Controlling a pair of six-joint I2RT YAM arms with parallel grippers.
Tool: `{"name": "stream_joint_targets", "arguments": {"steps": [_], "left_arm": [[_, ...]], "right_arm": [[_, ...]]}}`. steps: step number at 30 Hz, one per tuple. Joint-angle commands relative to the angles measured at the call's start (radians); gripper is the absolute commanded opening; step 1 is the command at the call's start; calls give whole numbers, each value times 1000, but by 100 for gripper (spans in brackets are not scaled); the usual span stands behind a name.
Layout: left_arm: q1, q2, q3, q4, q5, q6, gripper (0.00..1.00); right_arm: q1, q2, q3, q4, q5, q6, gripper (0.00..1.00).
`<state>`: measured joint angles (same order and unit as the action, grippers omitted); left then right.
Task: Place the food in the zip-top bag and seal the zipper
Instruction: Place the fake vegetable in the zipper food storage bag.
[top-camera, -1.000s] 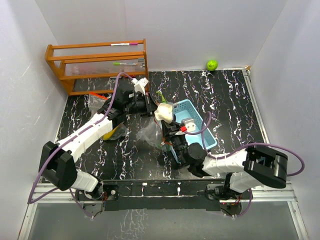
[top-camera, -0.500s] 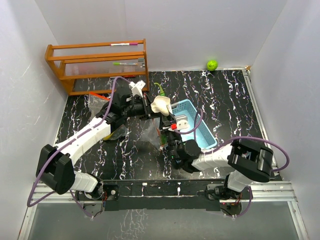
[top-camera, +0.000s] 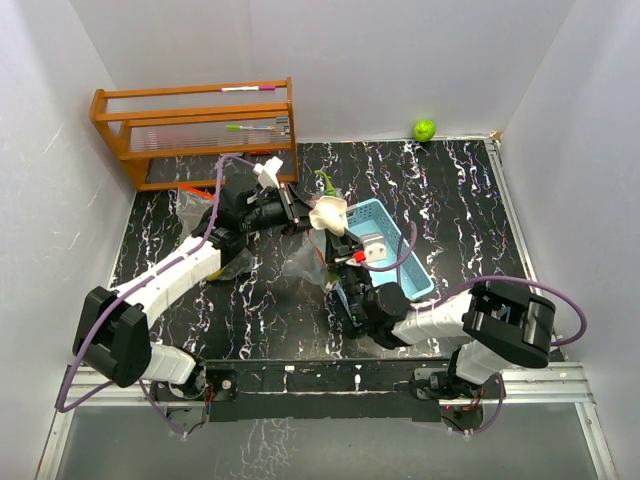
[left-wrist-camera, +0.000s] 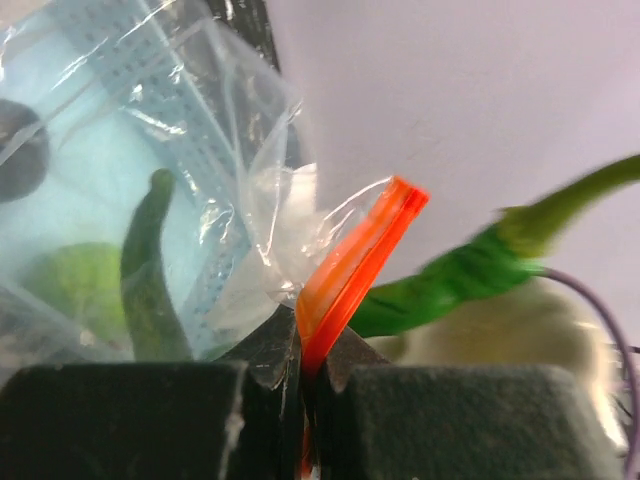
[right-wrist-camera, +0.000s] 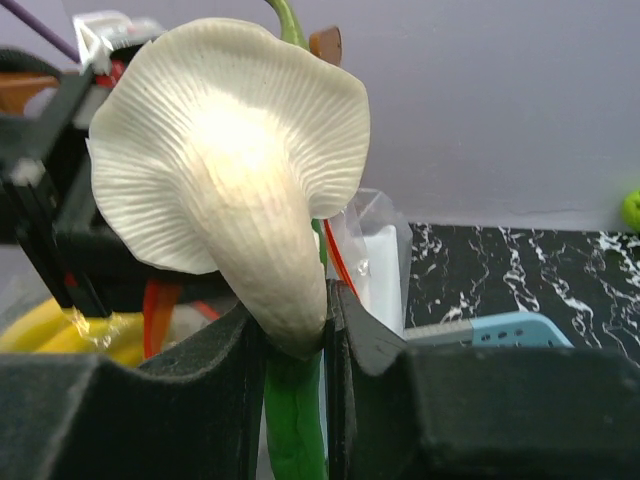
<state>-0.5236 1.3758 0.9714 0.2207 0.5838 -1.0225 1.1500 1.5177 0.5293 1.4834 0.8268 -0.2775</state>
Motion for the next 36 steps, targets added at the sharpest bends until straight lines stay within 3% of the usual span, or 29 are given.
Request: {"name": "stream_joint_targets", "arguments": {"steps": [1,11,17,20,30,36], "left_arm": [[9,-12,41,163,74,-122,0],[11,-12,38,178,77,-136,0],[11,-12,13,200,75,-136,0],[11,12,2,208,68,-137,0],[11,48,-50,260,55,-161,0],[11,54,-62,273,55,-172,0]], "right_arm": [[0,-26,-76,291,-4,61,11],[-4,-126,-59,-143,22,139,15],[-7,-226,7,-485,-39,204,50],[-8,-268,57,-666,-78,216,62],[-12,-396,159,-1056,-146,313,75],[-90,-443,177,-1223,-177,446,73]]}}
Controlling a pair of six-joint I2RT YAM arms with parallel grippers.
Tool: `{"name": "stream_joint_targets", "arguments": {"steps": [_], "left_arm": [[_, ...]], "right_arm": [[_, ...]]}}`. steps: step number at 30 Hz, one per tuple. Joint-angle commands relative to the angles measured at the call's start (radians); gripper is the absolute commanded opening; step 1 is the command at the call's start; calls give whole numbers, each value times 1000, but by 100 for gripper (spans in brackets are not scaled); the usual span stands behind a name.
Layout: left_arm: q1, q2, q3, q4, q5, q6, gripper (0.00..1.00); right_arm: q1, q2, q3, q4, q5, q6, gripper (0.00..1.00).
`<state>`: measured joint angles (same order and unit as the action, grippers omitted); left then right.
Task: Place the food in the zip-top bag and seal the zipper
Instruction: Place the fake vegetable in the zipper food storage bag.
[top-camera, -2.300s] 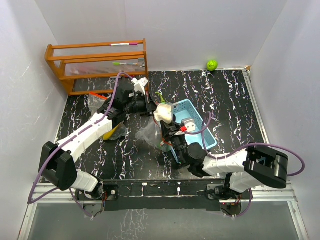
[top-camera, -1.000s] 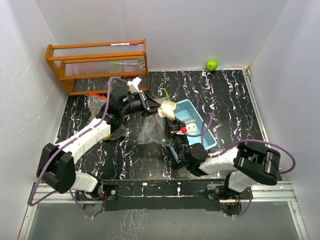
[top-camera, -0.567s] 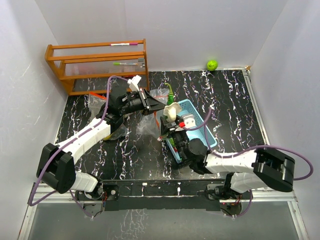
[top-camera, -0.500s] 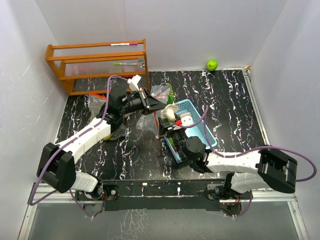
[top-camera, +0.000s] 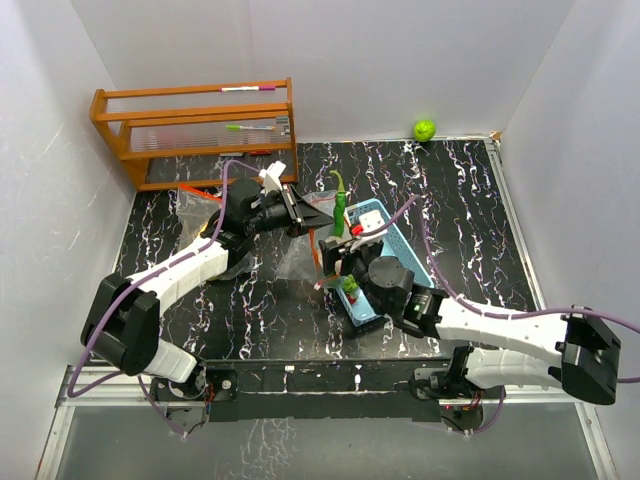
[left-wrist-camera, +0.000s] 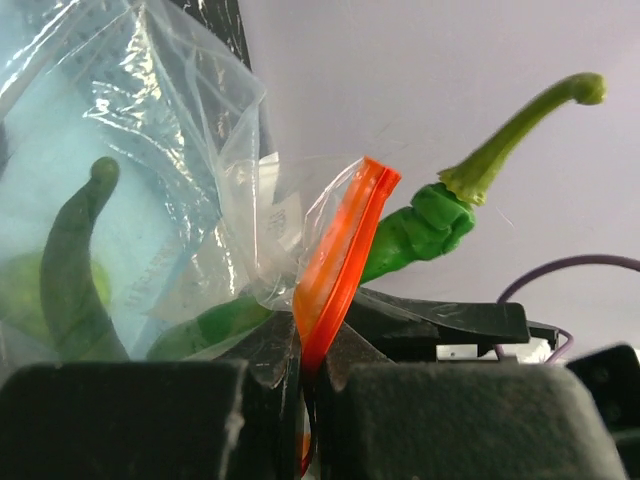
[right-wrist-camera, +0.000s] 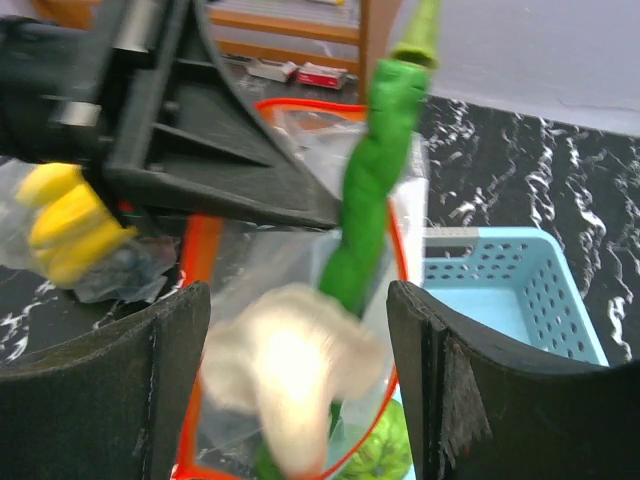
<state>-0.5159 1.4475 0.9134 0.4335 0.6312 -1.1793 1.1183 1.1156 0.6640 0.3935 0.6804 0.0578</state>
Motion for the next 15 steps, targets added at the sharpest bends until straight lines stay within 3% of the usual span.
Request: {"name": "stream_joint_targets", "arguments": {"steps": [1,2,4,9,15], "left_arm": [[4,-19,-4,61,7,-15,0],[4,-21,-5,63,8,-16,0],[4,-26,-5,59,6,-15,0],[4,-35,-14,62,2,-19,0],[4,-36,-17,67,-2,-21,0]], "right_arm": [[-78,-44,40,-152,-44,131,65],[-98,-46,35,-158,-64,147,55],[-128,-46,29,-167,-103,173,47],[-147,-58,29,-185,-146,207,46],[-148,-191,13,-238,-197,259,50]]}}
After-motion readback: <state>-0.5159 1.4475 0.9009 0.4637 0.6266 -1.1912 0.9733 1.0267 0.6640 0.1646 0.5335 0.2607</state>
